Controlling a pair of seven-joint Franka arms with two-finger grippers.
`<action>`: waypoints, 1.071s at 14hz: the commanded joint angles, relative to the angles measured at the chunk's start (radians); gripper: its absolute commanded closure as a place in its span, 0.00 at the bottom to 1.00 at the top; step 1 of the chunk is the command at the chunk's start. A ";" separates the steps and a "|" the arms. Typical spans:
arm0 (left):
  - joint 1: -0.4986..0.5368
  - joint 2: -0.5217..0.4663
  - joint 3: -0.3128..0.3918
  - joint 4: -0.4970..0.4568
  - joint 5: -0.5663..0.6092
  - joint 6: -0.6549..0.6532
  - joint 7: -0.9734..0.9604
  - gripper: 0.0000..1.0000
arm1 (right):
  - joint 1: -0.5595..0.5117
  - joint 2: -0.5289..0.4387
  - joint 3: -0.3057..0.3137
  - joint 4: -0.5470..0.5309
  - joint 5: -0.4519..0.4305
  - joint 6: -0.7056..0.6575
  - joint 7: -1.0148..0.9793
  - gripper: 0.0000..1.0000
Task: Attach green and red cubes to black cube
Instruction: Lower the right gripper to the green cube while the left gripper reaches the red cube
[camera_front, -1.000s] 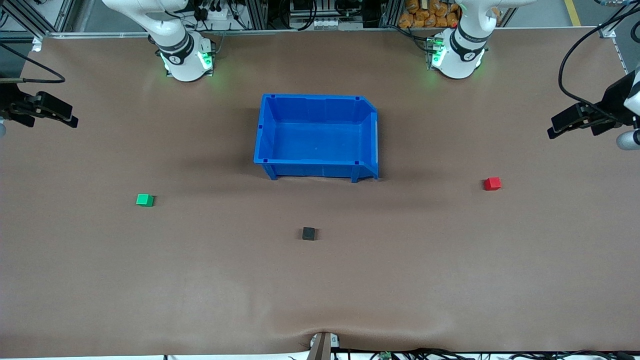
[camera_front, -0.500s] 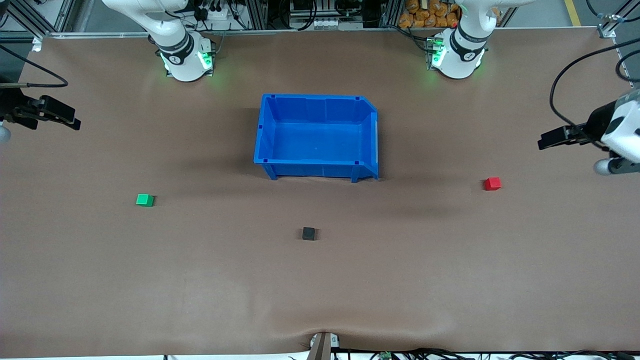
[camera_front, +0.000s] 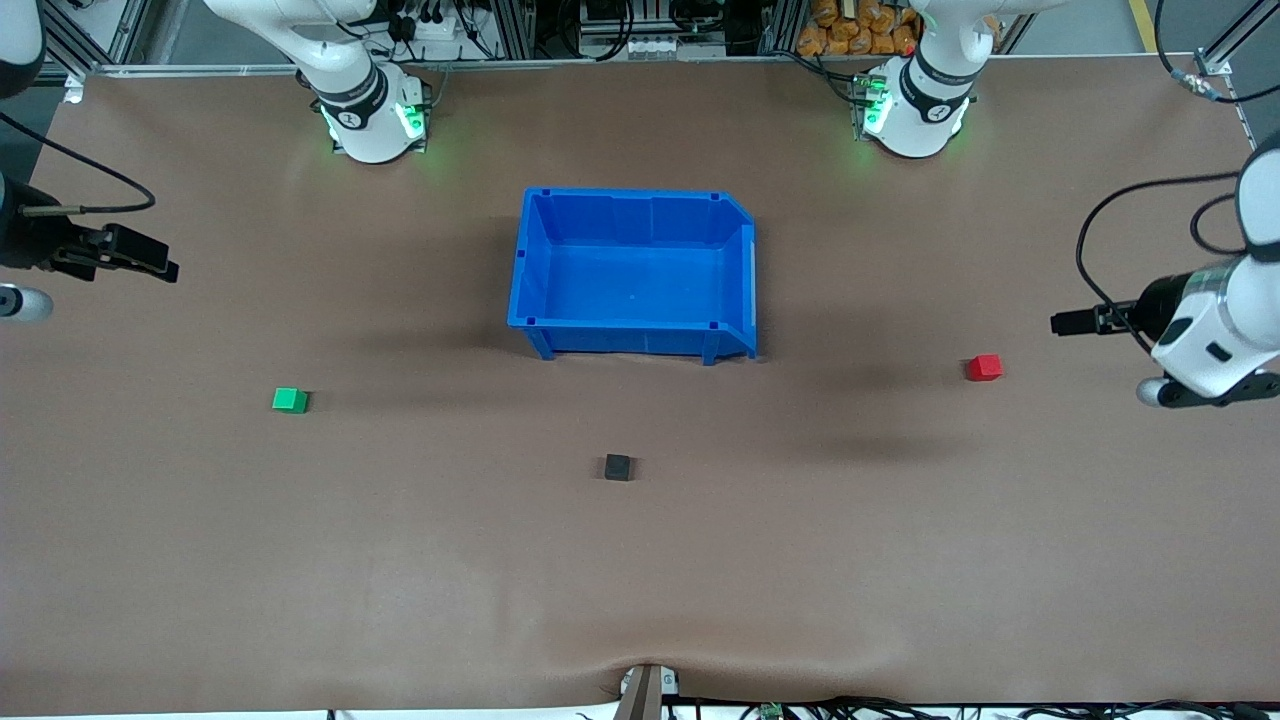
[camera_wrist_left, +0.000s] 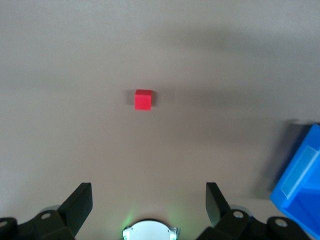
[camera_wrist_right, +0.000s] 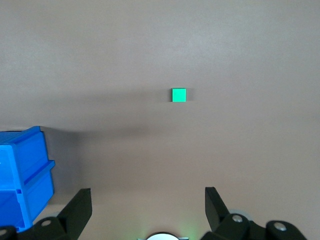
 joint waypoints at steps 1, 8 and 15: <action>0.001 0.055 -0.003 0.016 0.022 0.017 0.012 0.00 | -0.002 0.021 0.001 0.009 -0.002 0.024 0.004 0.00; 0.013 0.091 -0.005 -0.139 0.091 0.210 0.012 0.00 | -0.013 0.096 -0.002 0.021 -0.002 0.041 0.003 0.00; -0.018 0.098 -0.014 -0.303 0.125 0.373 0.012 0.00 | -0.011 0.244 -0.004 0.049 -0.020 0.049 0.000 0.00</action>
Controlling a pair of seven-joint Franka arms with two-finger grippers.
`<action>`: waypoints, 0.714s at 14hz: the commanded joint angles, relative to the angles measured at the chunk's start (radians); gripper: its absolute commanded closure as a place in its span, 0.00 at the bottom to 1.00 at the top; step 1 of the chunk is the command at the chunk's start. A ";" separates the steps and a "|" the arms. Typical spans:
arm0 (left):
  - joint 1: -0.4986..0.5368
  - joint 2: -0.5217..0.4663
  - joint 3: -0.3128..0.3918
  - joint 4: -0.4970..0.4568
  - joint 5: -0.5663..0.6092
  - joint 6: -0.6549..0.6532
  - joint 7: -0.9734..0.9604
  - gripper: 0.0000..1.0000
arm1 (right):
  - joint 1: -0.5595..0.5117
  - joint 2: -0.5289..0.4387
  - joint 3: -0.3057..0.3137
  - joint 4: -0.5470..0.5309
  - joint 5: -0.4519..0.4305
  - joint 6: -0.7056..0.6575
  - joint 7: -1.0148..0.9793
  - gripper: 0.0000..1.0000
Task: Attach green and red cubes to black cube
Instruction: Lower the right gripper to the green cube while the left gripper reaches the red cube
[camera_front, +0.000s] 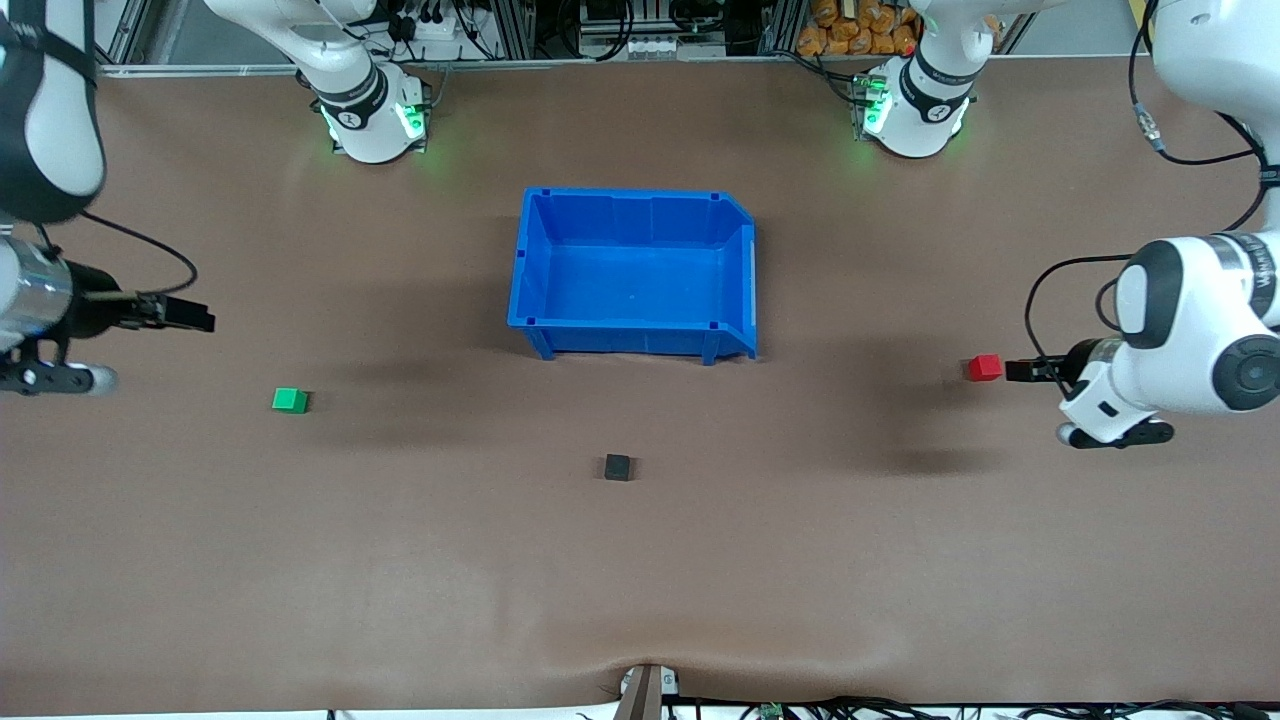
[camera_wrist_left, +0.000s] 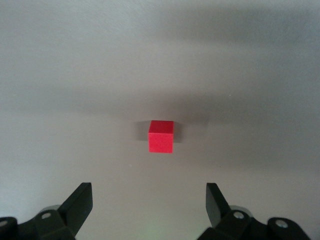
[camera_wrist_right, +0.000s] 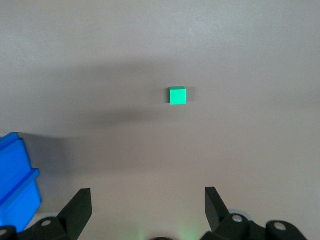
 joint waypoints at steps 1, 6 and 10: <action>-0.020 -0.017 -0.002 -0.100 0.024 0.091 0.011 0.00 | -0.013 0.085 0.003 0.046 -0.010 -0.005 -0.003 0.00; -0.016 0.014 -0.002 -0.182 0.069 0.222 0.012 0.00 | -0.036 0.115 0.002 -0.100 -0.011 0.194 -0.074 0.00; 0.021 0.074 -0.002 -0.180 0.073 0.282 0.071 0.00 | -0.050 0.115 0.002 -0.248 -0.011 0.414 -0.077 0.00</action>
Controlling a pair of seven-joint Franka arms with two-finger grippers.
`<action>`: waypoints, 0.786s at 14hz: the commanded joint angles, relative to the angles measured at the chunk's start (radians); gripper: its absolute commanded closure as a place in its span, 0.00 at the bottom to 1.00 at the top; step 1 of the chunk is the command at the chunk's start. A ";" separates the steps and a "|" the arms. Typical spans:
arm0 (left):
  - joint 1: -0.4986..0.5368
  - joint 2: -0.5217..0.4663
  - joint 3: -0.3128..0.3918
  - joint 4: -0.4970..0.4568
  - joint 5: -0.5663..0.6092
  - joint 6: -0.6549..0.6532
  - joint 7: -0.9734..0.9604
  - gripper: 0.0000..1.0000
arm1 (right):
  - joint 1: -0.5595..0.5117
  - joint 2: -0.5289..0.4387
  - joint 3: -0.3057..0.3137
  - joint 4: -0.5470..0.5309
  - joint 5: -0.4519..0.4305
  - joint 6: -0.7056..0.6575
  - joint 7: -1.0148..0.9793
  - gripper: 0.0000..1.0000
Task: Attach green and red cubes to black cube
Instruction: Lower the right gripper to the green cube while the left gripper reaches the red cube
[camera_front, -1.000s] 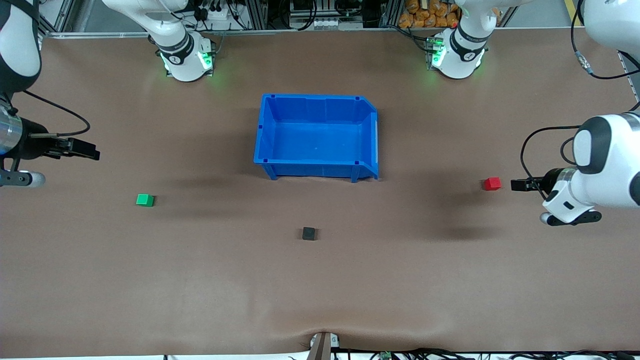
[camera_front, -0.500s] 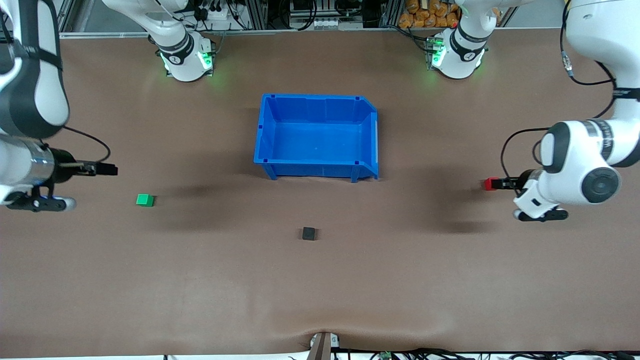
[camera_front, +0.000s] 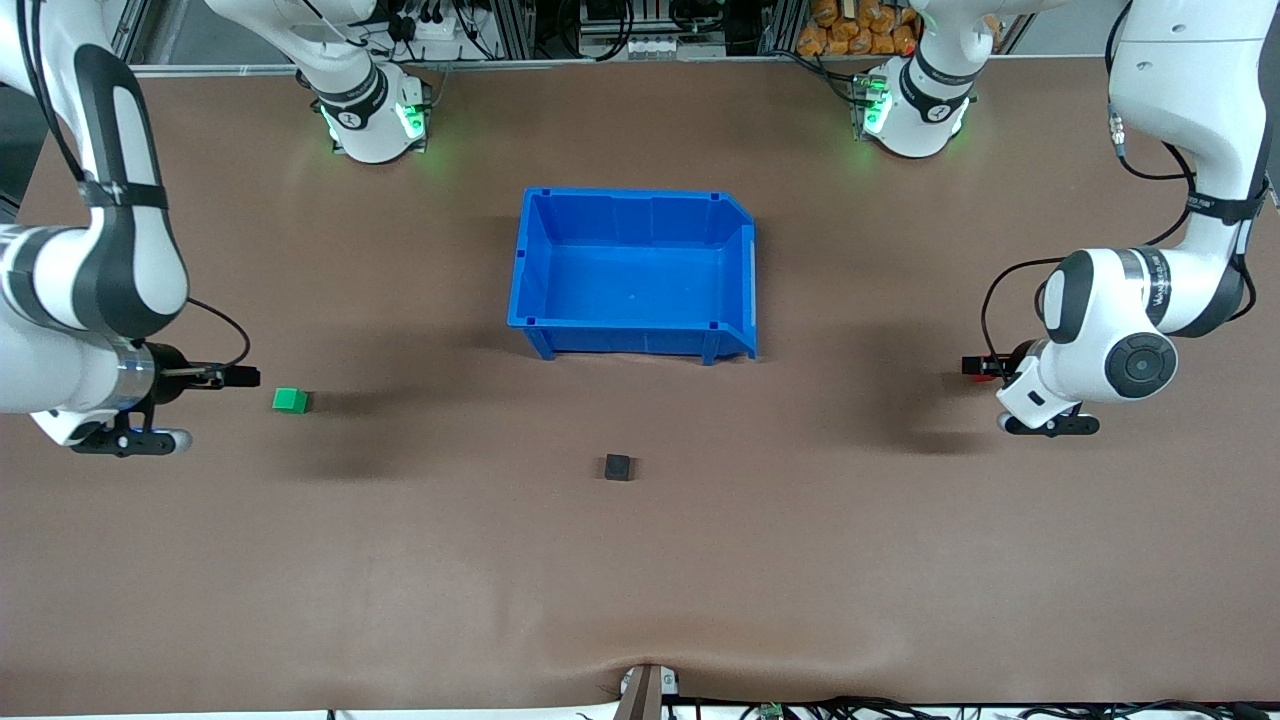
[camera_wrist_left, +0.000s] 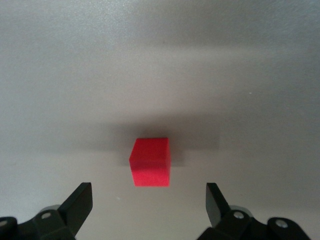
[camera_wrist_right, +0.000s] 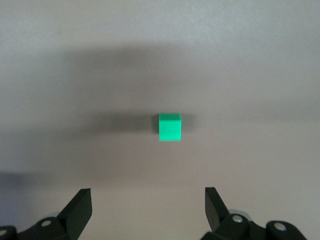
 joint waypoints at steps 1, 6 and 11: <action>0.041 0.041 -0.001 0.000 0.018 0.048 0.045 0.00 | -0.020 -0.023 0.012 -0.133 -0.011 0.173 -0.014 0.00; 0.032 0.054 -0.016 -0.001 0.012 0.049 0.033 0.04 | -0.032 0.003 0.012 -0.305 -0.011 0.477 -0.016 0.00; 0.035 0.071 -0.016 0.004 0.014 0.051 0.042 0.34 | -0.065 0.084 0.014 -0.304 -0.009 0.549 -0.060 0.00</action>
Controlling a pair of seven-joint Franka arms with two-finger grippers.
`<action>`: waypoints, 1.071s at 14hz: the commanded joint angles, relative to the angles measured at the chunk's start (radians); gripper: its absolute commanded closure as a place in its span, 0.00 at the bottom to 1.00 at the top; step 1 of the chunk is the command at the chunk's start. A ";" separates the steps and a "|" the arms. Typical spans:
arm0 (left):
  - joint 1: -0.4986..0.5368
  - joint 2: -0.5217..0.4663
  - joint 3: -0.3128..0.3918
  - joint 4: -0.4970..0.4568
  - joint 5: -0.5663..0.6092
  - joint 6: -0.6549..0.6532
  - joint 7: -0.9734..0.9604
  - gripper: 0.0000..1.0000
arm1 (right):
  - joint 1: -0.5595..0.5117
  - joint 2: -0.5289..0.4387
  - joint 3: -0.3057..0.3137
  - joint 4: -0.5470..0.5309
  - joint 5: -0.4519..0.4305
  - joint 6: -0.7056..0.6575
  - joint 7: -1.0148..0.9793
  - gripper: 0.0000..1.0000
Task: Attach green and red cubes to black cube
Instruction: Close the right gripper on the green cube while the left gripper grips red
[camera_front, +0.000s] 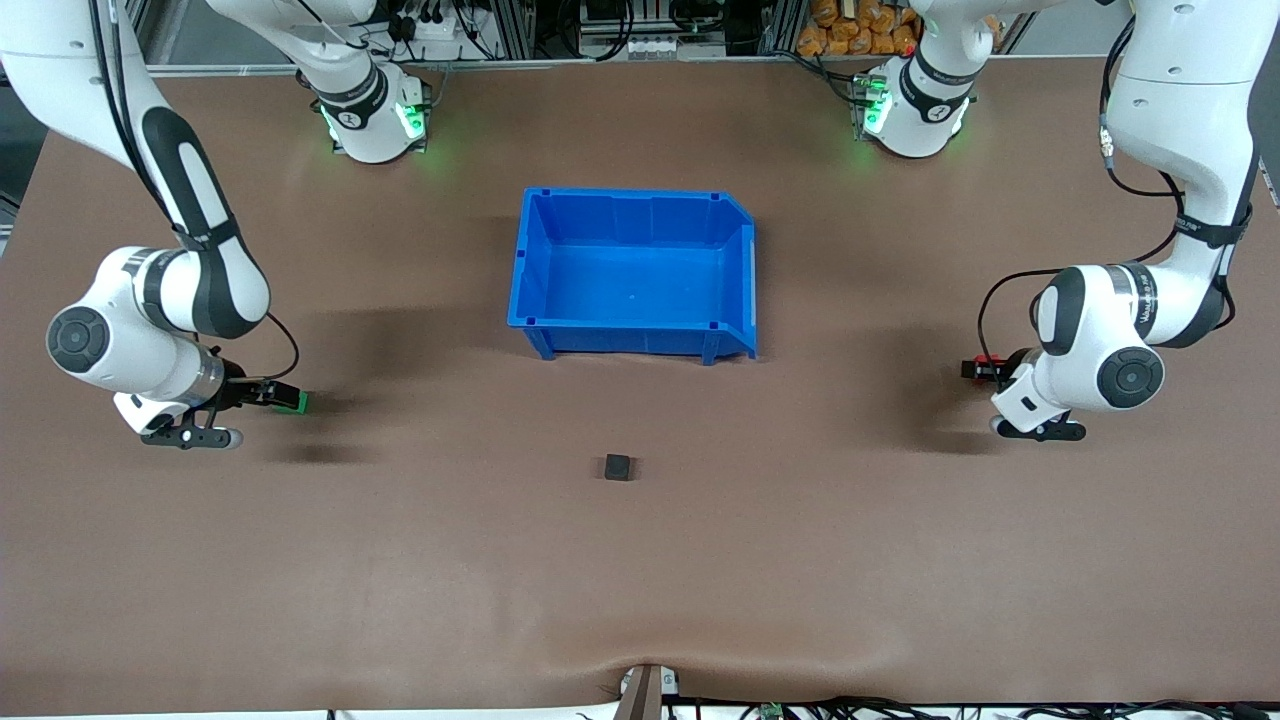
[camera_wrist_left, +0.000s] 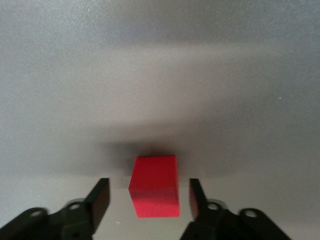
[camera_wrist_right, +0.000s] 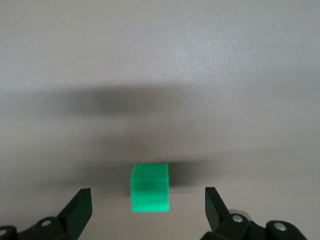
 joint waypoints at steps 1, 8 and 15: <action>0.004 0.009 -0.003 0.006 0.013 0.004 0.002 0.39 | -0.019 0.027 0.016 0.006 -0.006 0.018 -0.022 0.00; 0.003 0.020 -0.003 0.010 0.010 0.004 0.002 0.39 | -0.006 0.055 0.019 -0.014 0.000 0.046 -0.013 0.00; 0.006 0.030 -0.003 0.012 0.006 0.013 0.005 0.83 | -0.007 0.067 0.017 -0.026 0.000 0.040 -0.013 0.00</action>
